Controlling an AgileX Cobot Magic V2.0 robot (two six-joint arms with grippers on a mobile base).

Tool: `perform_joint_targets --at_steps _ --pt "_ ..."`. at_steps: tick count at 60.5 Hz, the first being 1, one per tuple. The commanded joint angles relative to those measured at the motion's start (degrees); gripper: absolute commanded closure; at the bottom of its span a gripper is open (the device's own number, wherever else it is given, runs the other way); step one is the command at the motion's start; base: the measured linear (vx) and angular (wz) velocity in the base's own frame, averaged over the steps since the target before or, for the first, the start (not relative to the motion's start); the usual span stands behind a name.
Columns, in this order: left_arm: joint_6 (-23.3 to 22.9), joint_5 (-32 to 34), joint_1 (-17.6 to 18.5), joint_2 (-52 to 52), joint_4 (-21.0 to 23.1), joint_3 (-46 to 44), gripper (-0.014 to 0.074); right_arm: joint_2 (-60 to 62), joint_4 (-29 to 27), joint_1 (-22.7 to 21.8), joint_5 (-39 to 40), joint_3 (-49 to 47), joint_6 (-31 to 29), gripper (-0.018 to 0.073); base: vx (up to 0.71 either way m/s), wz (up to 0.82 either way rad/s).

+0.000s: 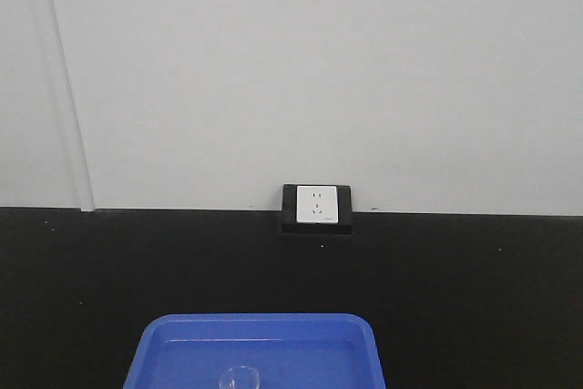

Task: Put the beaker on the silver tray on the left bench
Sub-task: 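Move the right gripper toward the glass beaker in the blue tray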

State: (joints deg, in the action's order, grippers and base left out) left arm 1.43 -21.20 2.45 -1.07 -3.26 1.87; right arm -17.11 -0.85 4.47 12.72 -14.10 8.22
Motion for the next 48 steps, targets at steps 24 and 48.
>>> perform_joint_targets --at_steps 24,48 --pt "-0.1 4.31 0.41 -0.41 0.15 1.14 0.0595 -42.0 0.18 0.0 12.64 -16.72 -0.45 0.0571 0.0 0.0" --pt "-0.1 4.31 0.41 -0.41 0.15 1.14 0.0595 -55.24 0.24 0.0 12.48 -16.72 -0.04 0.0565 0.0 0.0"
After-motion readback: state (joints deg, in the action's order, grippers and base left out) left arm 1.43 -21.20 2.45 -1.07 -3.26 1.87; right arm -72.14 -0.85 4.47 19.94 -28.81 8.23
